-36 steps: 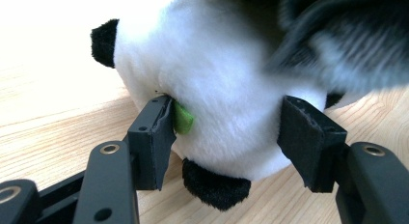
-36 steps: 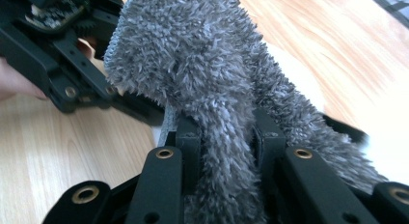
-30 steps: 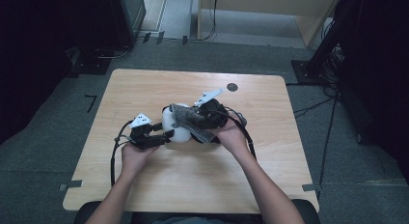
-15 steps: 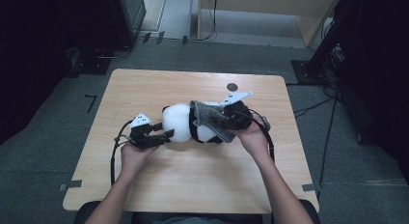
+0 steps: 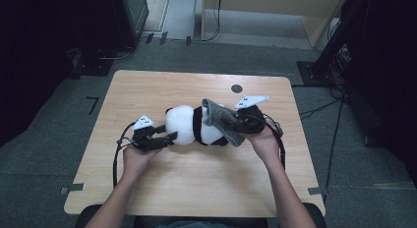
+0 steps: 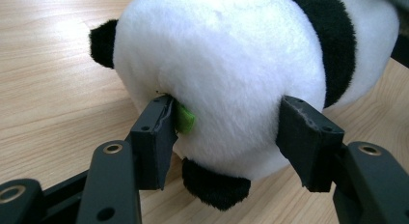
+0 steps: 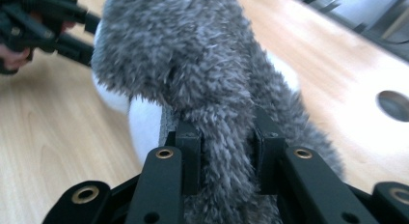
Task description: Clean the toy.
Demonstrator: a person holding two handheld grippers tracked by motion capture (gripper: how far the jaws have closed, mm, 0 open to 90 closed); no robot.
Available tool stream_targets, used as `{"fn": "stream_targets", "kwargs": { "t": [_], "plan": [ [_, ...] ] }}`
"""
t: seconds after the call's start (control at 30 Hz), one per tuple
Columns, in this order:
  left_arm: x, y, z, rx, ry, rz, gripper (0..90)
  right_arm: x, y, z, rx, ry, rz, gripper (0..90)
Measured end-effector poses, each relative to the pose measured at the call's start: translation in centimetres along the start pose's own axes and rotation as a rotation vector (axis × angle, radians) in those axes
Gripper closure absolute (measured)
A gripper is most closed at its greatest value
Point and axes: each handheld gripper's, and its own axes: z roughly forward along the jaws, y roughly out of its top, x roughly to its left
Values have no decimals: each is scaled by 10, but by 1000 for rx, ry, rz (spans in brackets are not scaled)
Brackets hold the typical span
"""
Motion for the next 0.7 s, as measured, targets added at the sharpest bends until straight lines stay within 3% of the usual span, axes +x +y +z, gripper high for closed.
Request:
{"fn": "stream_targets", "kwargs": {
  "t": [0.13,0.27,0.47,0.6,0.7],
  "plan": [
    [-2,0,0,2,4,9,389,-19,-1,-11,-37,-76,50,713],
    [-3,0,-1,2,10,18,385,-37,-7,-10,-60,-86,160,711],
    [-3,0,0,-3,12,32,368,-45,-11,7,-54,-77,216,698],
    [-3,0,1,-4,8,39,351,-38,-12,20,-30,-46,202,692],
    [-3,-1,2,-3,3,45,328,-32,-13,27,-1,-63,172,691]
  ]
}}
